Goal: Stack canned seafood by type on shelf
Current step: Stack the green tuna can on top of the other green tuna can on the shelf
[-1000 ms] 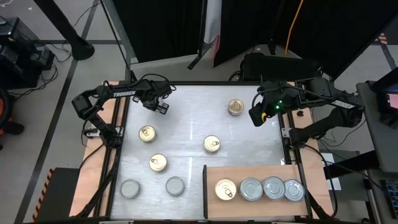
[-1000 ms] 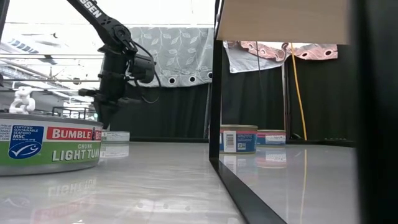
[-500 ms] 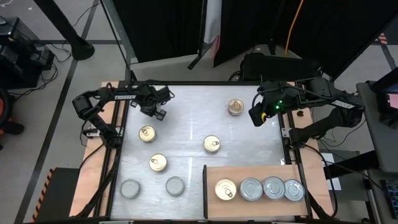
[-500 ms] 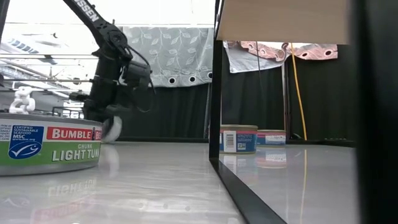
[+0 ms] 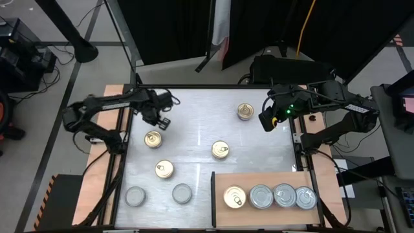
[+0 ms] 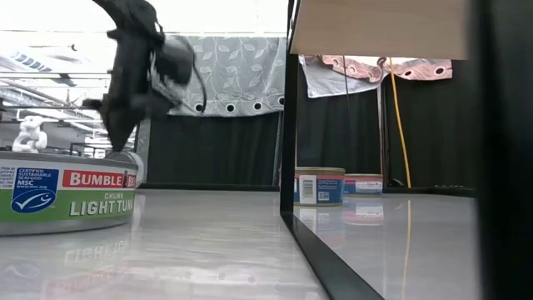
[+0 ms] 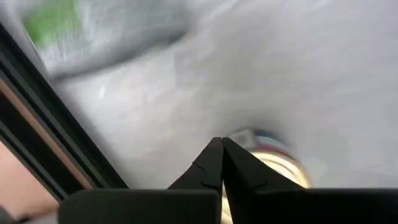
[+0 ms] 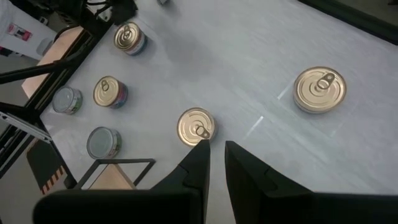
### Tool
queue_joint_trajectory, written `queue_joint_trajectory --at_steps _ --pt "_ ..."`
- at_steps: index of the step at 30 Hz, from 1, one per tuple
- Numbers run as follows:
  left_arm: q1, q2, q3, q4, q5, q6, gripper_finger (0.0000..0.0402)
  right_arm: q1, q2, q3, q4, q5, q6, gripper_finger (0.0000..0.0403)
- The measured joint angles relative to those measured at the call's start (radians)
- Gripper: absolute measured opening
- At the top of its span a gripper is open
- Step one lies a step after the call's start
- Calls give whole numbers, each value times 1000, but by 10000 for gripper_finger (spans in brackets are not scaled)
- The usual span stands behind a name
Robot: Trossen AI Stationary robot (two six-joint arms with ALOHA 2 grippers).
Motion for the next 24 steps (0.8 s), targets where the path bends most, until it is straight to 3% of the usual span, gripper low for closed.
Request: queue_joint_trajectory --at_steps 5,12,17,19,24 --pt "53 -111 129 -62 -2 185 71 -2 0 0 1 0 -45 40" --pt "183 -91 157 -125 -46 657 264 -43 0 0 67 -46 -137 40" --pt "201 -24 156 -159 -181 872 380 -53 0 0 115 -106 -180 40" --pt "201 0 154 -157 -188 927 394 -52 0 0 118 -108 -180 40" --pt "200 41 102 -155 -190 1055 385 -51 0 0 121 -109 -177 40"
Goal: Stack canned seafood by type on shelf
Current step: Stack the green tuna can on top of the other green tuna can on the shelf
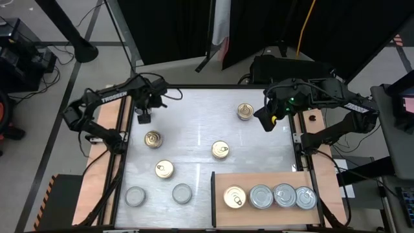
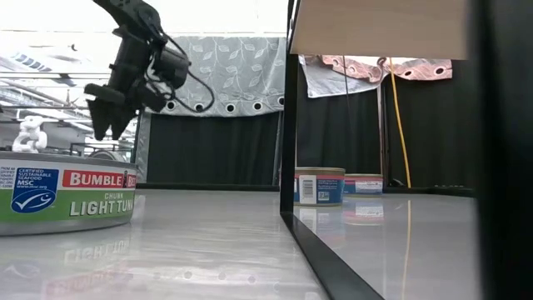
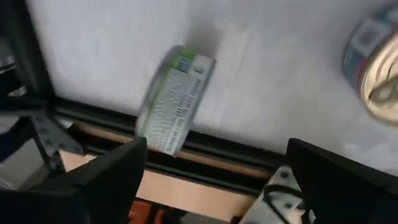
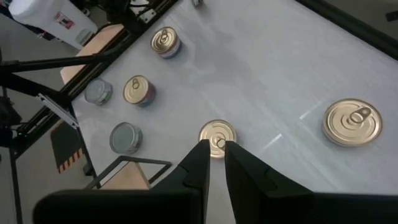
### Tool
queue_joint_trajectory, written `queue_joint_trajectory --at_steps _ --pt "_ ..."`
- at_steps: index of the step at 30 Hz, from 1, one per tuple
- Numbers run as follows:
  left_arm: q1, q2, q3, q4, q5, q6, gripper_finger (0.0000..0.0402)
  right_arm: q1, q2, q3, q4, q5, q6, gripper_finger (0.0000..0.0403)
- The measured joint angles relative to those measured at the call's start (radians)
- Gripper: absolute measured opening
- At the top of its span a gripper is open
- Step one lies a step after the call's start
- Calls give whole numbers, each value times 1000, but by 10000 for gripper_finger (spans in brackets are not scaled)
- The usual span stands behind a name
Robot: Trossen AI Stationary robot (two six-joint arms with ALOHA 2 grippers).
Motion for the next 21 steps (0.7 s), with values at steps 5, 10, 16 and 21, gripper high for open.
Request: queue_joint_trajectory --at_steps 5,10,16,21 --pt "0 14 -49 101 -93 111 384 1 0 0 0 0 -4 40" --pt "7 17 -52 148 -84 186 384 1 0 0 0 0 -30 40" --pt "37 18 -67 205 0 228 380 1 0 0 0 0 -52 40" --pt "47 18 -109 222 27 264 330 1 0 0 -1 0 -59 40"
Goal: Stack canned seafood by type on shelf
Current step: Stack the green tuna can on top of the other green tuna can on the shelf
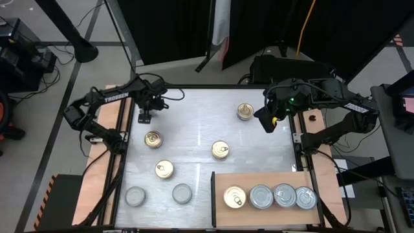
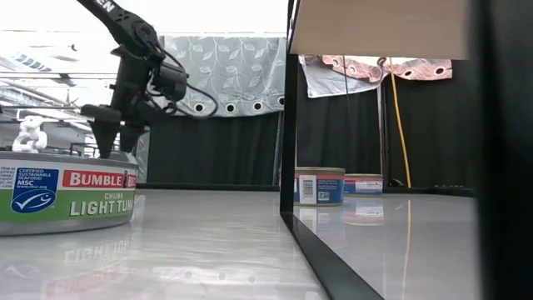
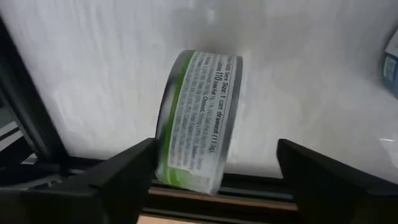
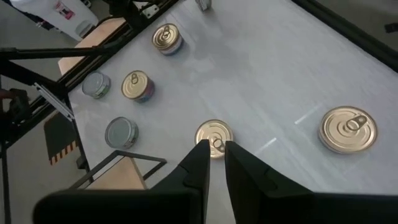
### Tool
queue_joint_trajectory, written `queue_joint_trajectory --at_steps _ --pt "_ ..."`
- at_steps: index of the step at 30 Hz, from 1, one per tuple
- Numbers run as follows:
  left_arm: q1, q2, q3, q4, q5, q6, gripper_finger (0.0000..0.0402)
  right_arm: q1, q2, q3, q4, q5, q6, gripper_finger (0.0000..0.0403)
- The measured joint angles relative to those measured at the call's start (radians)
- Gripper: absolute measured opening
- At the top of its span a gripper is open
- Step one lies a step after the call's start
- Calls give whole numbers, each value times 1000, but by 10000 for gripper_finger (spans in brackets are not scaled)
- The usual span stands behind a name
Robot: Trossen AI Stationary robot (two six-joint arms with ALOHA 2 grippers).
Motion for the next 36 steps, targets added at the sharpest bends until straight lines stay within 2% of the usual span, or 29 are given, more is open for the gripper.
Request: queue_joint_trajectory --at_steps 5,9,10,13,17,21,24,28,30,33,36 --pt "-13 0 -26 37 6 -35 239 0 0 0 19 0 -30 40" --pt "-51 -4 -6 53 21 -177 150 0 -8 0 72 -5 -48 40" --pt "-62 -4 10 44 33 -226 139 0 -15 0 87 -14 -47 40" --pt "-92 -15 76 13 133 -377 141 0 -46 0 110 -76 -46 40" --pt "-152 -46 205 11 268 -621 141 1 -109 0 118 -56 -91 40" --pt "-225 -76 384 39 329 -829 141 0 -163 1 192 -46 -222 41" --pt "-274 -77 536 110 349 -1014 141 1 -178 1 358 -5 -344 43" --pt "-322 -77 690 331 377 -1306 141 0 -155 3 647 12 -545 58" --pt "-341 -78 724 481 406 -1443 141 0 -127 3 721 26 -648 70" --pt "-375 -76 750 680 429 -1601 141 3 -79 3 716 29 -832 94" --pt "-408 -77 754 807 457 -1765 141 38 -35 -2 656 33 -989 125"
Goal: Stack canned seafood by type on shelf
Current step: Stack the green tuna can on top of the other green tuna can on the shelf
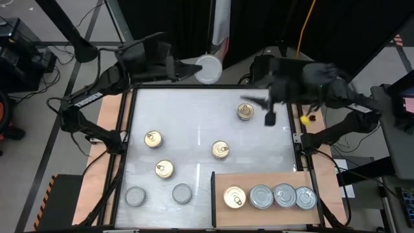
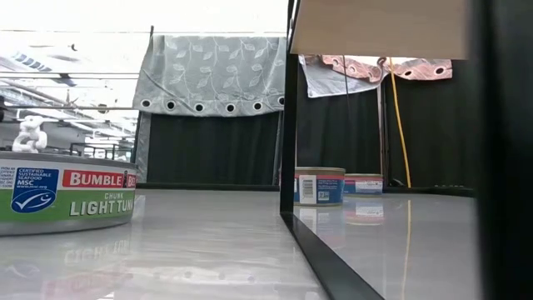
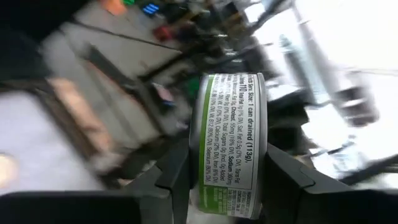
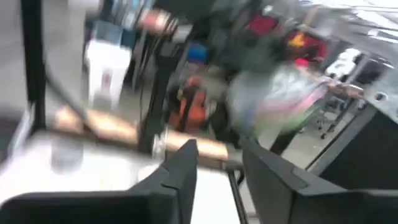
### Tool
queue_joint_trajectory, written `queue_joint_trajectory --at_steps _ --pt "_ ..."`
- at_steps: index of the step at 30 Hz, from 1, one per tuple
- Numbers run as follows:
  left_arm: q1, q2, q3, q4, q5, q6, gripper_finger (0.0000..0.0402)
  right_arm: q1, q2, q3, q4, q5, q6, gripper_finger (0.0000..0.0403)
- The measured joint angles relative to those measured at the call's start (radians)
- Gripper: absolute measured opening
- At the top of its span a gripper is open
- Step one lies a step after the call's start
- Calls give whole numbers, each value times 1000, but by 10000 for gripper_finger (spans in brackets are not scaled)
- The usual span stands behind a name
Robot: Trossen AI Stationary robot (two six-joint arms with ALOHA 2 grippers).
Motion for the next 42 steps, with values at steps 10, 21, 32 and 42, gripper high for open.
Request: queue_joint_trajectory --at_steps 10,21,32,42 --pt "-119 12 0 37 118 -276 141 212 38 2 -36 284 -568 239" --pt "-244 44 -1 56 64 -329 141 342 33 2 39 497 -484 245" --pt "-360 81 -2 152 -115 -384 141 434 -63 3 -56 567 613 220" --pt "-504 216 -2 402 -349 -388 141 528 -61 2 -232 235 1612 227"
